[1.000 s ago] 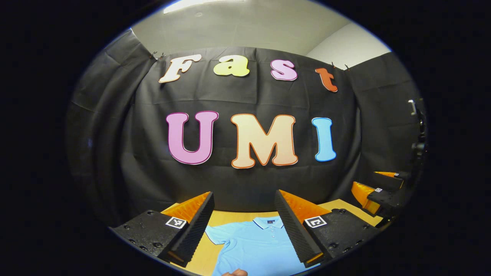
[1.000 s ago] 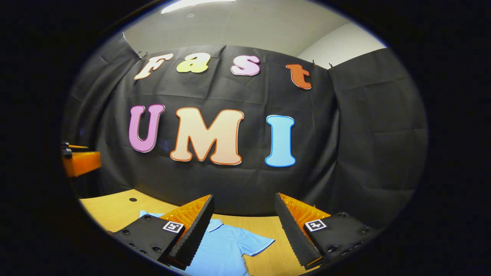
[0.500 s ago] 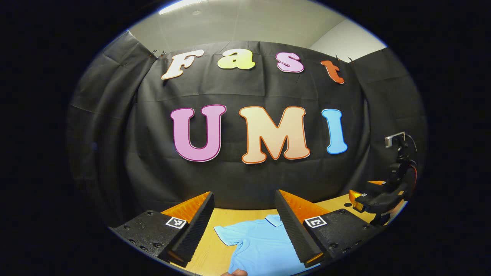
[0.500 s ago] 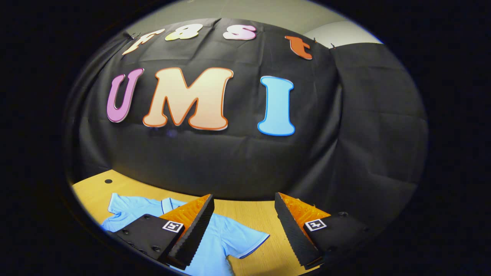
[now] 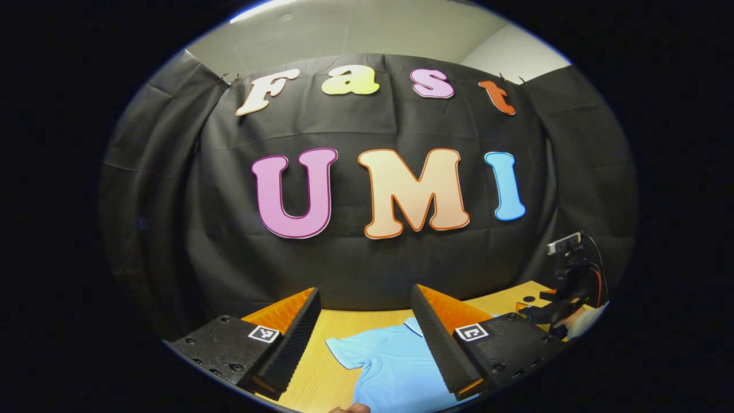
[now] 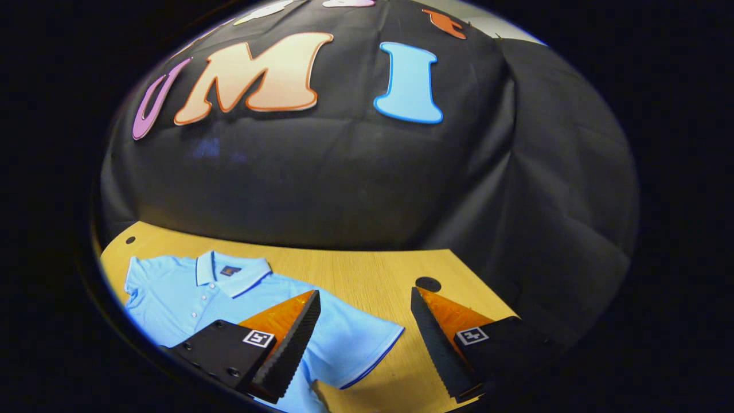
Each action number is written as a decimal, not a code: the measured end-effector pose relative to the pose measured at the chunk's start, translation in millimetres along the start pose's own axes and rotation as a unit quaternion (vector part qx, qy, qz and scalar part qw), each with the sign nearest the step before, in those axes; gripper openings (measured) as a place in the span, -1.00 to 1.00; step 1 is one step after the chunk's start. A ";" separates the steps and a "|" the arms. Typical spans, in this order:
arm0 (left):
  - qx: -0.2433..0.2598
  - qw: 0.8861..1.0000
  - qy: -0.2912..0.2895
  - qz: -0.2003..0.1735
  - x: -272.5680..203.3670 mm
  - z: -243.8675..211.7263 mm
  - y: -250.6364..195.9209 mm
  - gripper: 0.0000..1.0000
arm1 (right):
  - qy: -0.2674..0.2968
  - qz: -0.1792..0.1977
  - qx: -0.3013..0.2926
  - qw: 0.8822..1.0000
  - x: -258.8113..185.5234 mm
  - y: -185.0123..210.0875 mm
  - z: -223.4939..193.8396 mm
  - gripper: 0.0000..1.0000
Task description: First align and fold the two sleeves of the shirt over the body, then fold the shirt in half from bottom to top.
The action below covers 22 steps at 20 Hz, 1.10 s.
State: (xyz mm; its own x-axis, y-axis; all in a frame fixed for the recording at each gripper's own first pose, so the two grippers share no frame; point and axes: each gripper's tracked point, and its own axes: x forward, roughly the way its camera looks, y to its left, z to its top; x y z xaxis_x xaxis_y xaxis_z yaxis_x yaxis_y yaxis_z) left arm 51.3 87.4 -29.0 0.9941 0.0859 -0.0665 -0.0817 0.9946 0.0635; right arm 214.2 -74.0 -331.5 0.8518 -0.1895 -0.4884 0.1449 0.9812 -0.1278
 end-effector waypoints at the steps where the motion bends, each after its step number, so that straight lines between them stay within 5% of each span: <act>1: -0.001 1.000 0.003 0.001 0.3 -3.3 1.4 0.89 | 0.016 -0.002 0.001 1.000 7.9 -1.0 -13.2 0.97; 9: -0.017 0.999 0.036 0.006 11.6 -27.3 8.2 0.88 | 0.121 -0.014 0.042 0.992 39.9 0.1 -84.6 1.00; 14: -0.023 0.999 0.042 0.005 13.1 -31.1 7.0 0.89 | 0.131 0.002 0.075 0.989 42.3 7.8 -84.7 0.94; 17: -0.026 0.999 0.046 0.005 14.2 -33.6 7.1 0.88 | 0.127 0.032 0.074 0.989 42.0 22.8 -83.0 -0.20; 19: -0.031 0.998 0.049 0.006 15.5 -36.1 7.6 0.89 | 0.127 0.034 0.076 0.988 44.7 26.5 -84.1 -0.74; 22: -0.037 0.998 0.053 0.010 16.4 -38.1 9.2 0.89 | 0.120 0.048 0.096 0.987 37.2 37.0 -71.3 -0.98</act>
State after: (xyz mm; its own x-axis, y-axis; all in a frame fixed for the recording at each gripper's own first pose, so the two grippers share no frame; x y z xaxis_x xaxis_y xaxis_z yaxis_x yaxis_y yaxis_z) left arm 64.2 100.1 -67.4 0.9792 0.1074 -0.1722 -0.1102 0.9939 -0.0067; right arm 215.3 -47.5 -416.0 0.7260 -0.0755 -0.6836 0.1806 0.9800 0.0836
